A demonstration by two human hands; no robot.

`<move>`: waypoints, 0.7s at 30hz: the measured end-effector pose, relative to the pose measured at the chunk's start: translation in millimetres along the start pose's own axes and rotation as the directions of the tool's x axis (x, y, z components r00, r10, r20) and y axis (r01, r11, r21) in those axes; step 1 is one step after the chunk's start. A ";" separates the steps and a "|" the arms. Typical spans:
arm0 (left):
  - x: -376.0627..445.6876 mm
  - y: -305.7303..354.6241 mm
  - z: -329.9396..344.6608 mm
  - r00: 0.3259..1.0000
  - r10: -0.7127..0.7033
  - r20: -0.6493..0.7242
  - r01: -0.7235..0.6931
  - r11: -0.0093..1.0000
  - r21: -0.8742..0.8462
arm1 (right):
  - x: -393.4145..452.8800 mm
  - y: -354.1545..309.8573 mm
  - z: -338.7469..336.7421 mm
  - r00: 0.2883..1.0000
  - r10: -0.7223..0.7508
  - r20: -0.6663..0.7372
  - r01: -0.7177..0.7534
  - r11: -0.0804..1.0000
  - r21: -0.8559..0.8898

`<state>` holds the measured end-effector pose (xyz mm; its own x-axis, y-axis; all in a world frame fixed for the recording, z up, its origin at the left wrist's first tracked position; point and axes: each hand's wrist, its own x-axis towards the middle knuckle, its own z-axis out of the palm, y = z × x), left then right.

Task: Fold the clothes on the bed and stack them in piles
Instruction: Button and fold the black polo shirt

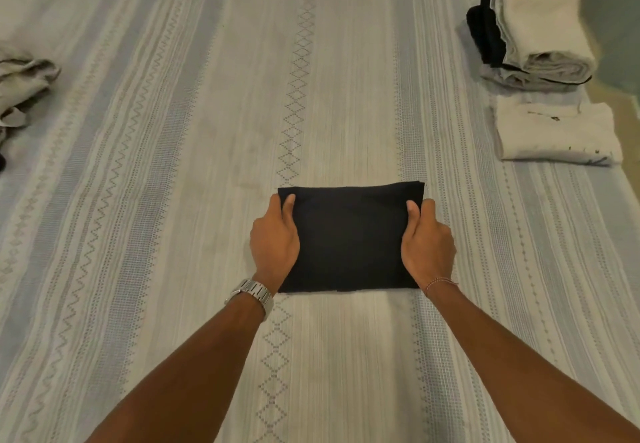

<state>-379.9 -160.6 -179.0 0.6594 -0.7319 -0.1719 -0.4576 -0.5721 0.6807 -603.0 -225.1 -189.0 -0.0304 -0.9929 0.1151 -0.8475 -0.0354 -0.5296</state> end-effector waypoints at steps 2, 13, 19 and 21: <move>7.4 -1.1 5.5 1.000 -0.002 0.017 0.000 0.996 0.093 | 7.5 3.7 9.7 0.997 0.052 0.049 -0.046 0.993 -0.104; -6.5 12.7 21.5 0.852 0.523 -0.024 -0.436 0.734 0.521 | -0.3 -18.9 21.0 0.936 -0.349 -0.031 0.330 0.908 -0.259; 1.3 -15.1 44.2 0.759 0.531 0.378 -0.651 0.639 0.410 | -5.4 -7.3 47.5 0.875 -0.336 0.347 0.418 0.888 -0.193; 4.5 -25.1 48.0 0.767 0.510 0.389 -0.640 0.649 0.412 | -4.3 2.8 55.2 0.881 -0.291 0.374 0.391 0.892 -0.228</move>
<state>-394.1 -167.3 -231.1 0.0407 -0.9973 -0.0613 -0.9645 -0.0553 0.2583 -576.0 -227.2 -237.4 0.4176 -0.9067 -0.0590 -0.8884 -0.3938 -0.2360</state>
